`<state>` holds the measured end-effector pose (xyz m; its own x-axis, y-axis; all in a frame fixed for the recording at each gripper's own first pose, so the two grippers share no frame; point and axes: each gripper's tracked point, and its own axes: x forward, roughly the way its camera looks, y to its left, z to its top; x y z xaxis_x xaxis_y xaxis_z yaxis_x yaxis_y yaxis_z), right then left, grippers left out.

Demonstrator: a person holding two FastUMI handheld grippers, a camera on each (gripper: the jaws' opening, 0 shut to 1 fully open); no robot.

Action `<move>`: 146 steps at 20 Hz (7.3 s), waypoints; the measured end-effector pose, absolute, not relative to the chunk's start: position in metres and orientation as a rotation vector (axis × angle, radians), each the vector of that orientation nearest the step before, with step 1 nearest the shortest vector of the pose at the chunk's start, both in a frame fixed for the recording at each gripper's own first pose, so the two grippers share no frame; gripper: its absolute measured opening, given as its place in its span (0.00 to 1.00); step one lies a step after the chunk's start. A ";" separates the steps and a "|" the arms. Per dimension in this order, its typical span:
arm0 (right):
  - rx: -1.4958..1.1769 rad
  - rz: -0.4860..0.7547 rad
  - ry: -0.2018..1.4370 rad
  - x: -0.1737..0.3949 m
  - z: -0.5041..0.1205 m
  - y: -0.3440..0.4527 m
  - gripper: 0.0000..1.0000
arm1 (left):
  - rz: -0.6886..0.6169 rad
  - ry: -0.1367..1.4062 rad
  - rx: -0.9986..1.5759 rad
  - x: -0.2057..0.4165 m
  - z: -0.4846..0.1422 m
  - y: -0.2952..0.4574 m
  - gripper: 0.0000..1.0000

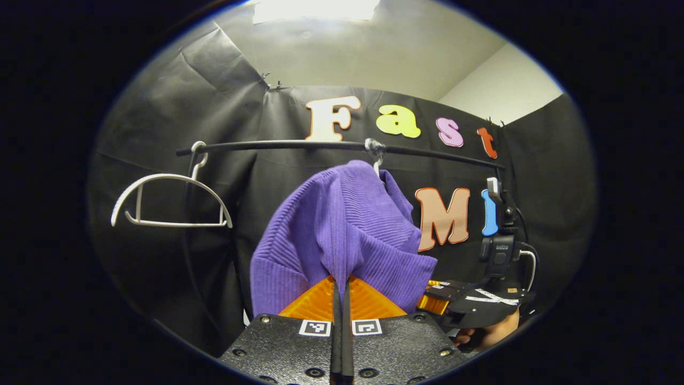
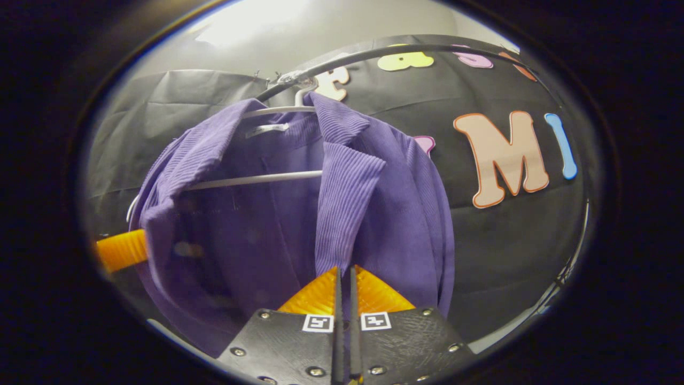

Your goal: Grasp the clothes on the hanger with both hands and then place them into the laundry hamper below.

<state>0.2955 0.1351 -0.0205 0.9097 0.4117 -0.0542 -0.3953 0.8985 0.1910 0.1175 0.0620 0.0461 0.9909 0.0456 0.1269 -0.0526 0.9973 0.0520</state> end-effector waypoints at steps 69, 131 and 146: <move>-0.029 -0.110 0.161 0.486 -0.059 -0.015 0.03 | 0.004 0.016 -0.095 0.279 -0.007 0.211 0.00; 0.190 -0.026 0.285 0.233 -0.298 0.016 0.04 | -0.014 0.168 0.027 0.244 -0.318 0.048 0.02; 0.174 -0.123 0.622 0.202 -0.467 -0.005 0.05 | -0.050 0.512 0.117 0.222 -0.490 0.052 0.07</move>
